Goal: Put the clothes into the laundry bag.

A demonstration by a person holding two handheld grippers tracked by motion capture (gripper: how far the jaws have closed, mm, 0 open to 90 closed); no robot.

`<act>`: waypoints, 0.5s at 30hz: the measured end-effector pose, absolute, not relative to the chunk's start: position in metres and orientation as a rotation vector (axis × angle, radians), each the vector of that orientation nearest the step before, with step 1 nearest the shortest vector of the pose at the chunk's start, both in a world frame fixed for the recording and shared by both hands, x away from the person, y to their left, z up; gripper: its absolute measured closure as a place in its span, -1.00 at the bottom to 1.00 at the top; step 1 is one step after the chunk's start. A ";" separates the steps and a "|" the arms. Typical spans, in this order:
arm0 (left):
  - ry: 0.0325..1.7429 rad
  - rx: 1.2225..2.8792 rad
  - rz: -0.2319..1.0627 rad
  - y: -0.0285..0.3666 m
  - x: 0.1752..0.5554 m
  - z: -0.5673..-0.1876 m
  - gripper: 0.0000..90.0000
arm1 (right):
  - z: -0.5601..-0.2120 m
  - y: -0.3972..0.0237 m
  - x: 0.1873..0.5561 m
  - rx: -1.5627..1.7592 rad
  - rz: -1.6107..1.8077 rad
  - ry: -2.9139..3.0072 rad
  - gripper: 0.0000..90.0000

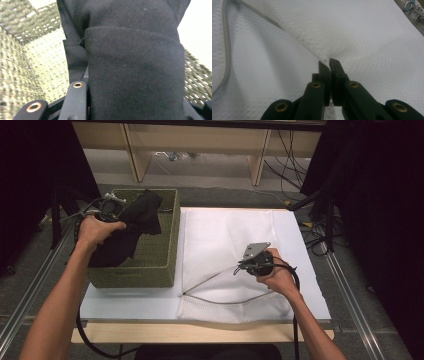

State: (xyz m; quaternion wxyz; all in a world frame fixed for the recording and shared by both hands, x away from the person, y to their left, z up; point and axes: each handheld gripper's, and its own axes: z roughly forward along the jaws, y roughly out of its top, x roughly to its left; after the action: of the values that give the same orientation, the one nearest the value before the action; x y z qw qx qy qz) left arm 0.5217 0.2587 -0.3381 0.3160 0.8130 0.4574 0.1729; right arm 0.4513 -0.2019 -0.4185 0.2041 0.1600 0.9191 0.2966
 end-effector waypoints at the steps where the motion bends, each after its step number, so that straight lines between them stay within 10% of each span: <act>1: 1.210 2.133 0.452 0.258 0.520 -0.335 0.36 | -0.418 -0.202 0.452 0.430 0.815 2.559 0.99; 15: 0.914 2.122 0.252 0.217 0.452 -0.278 0.36 | -0.417 -0.203 0.453 0.413 0.842 2.550 0.99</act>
State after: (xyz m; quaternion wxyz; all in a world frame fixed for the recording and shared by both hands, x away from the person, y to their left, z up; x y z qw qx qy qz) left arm 0.4517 0.2171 -0.2782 0.3974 0.8378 0.3608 0.0997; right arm 0.4529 -0.2028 -0.4167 0.2108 0.1487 0.9174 0.3031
